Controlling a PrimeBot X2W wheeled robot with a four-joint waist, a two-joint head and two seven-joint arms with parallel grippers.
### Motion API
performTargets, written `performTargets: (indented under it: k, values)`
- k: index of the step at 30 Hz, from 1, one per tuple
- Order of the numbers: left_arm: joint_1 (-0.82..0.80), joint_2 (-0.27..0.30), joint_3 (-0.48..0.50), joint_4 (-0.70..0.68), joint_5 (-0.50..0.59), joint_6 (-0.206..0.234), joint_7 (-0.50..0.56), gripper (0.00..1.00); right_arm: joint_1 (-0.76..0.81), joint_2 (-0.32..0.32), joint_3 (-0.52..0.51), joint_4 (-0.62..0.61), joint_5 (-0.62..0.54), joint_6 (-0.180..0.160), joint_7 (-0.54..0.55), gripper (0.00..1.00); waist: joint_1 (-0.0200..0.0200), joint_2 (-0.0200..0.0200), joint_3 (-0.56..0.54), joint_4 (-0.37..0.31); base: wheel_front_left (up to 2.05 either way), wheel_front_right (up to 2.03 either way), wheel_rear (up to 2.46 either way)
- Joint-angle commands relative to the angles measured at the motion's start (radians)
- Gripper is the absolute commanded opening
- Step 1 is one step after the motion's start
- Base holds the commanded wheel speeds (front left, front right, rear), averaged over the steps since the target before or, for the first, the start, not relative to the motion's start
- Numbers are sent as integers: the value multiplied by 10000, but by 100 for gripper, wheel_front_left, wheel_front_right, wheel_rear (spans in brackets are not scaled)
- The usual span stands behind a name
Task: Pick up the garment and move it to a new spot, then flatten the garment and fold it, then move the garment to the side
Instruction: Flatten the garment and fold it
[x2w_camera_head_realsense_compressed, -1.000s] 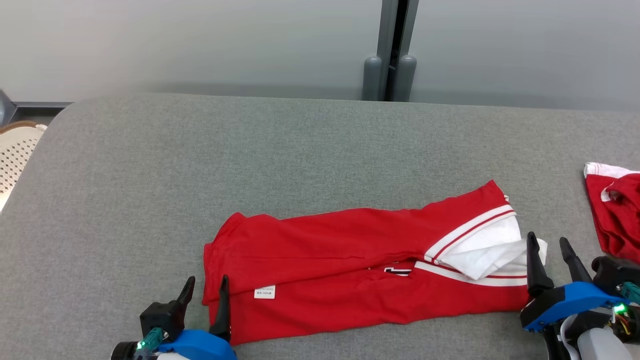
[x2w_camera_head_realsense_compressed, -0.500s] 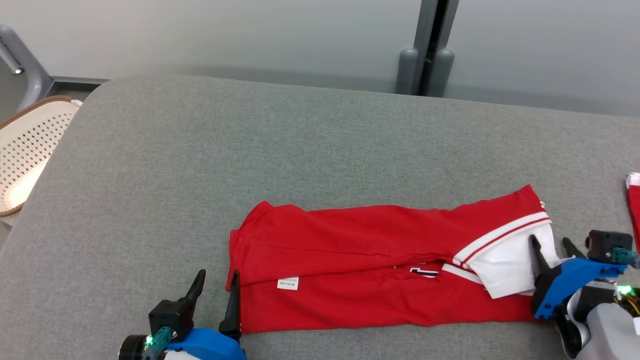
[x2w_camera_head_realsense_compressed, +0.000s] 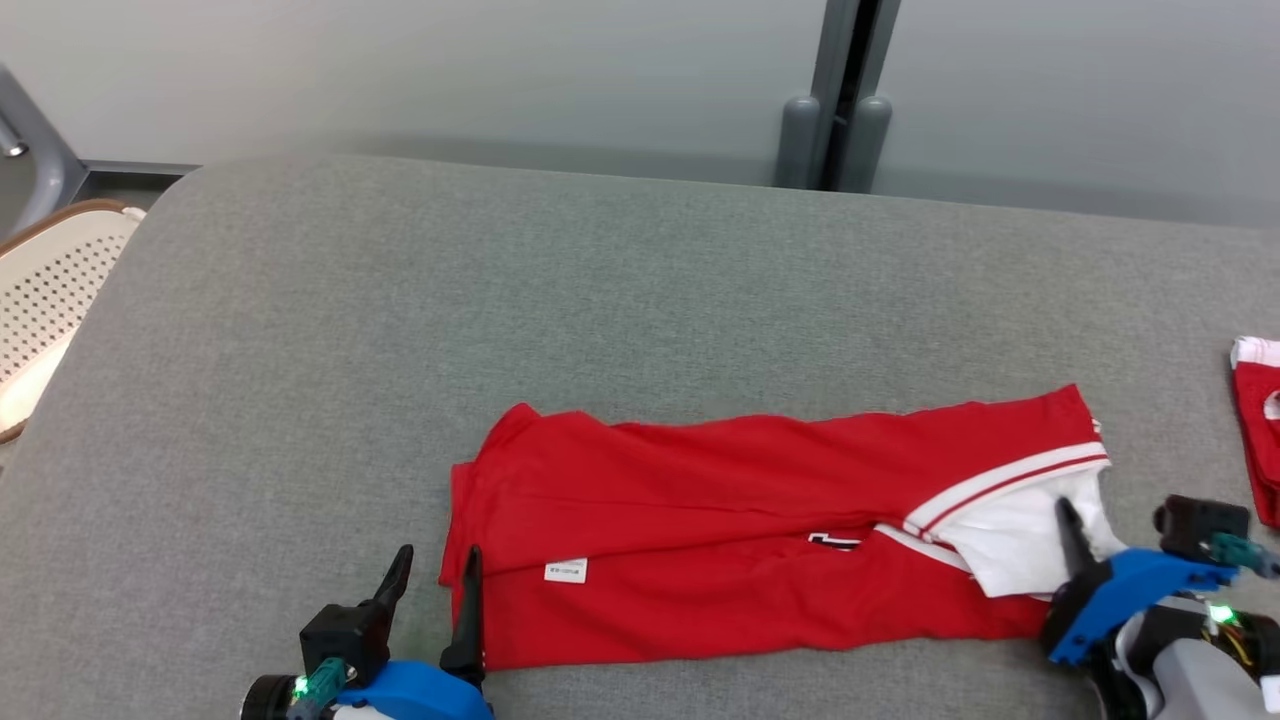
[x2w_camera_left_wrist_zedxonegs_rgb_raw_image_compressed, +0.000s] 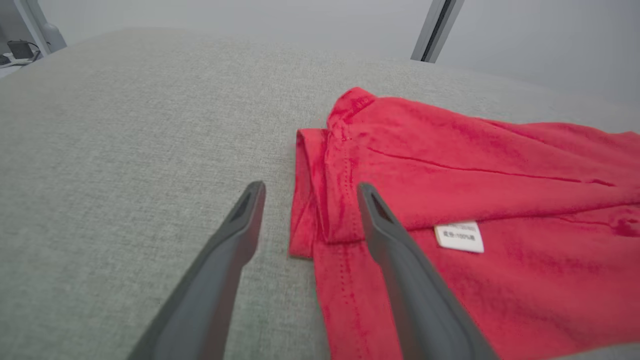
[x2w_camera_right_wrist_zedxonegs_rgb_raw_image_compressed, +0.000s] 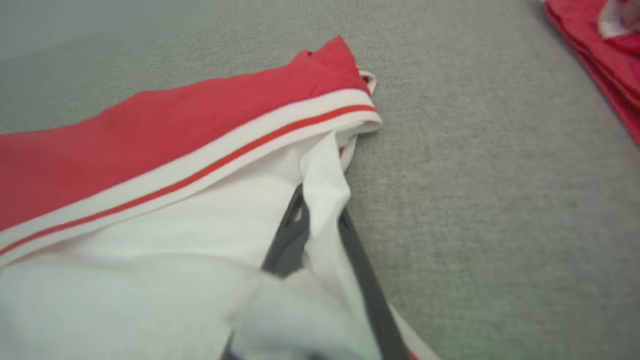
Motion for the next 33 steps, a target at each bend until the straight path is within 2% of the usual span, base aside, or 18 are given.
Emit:
performTargets:
  k: [1,4,9,12,14,18,23,27,33]
  values:
    - [-143,-8,-71,-45,28,-7,-44,100,279,-360,-356,324,-100,-38,-361,0,0,0,-73,-132,0,0,0]
    - [-152,-8,-117,-32,14,-23,-44,100,24,-526,-1087,335,-349,-25,-863,0,0,0,-170,-303,0,0,0]
    - [-14,-5,-170,56,-37,-36,-44,100,110,-631,-2139,-249,-1015,-22,-1025,0,0,0,-359,-575,0,0,0]
    - [105,-8,-212,105,-63,-44,-44,100,533,-101,-2660,-1456,-1469,-19,-1016,0,0,0,-487,-772,0,0,0]
    - [185,-4,-232,142,-112,-39,-44,100,788,316,-2572,-2323,-1571,-17,-1018,0,0,0,-557,-886,0,0,0]
    - [214,-4,-349,215,-157,-42,-44,100,1368,887,-1745,-3713,-1355,-17,-1020,0,0,0,-680,-981,0,0,0]
    - [169,2,-651,329,-201,-71,-44,100,1849,1242,-81,-4692,-480,-17,-1020,0,0,0,-798,-712,0,0,0]
    - [227,1,-772,410,-200,-47,-44,100,1968,1341,1198,-4881,297,-17,-1021,0,0,0,-906,-267,0,0,0]
    - [367,-4,-919,578,-109,-55,-44,100,1496,1444,2632,-4527,1293,-17,-976,0,0,0,-989,536,0,0,0]
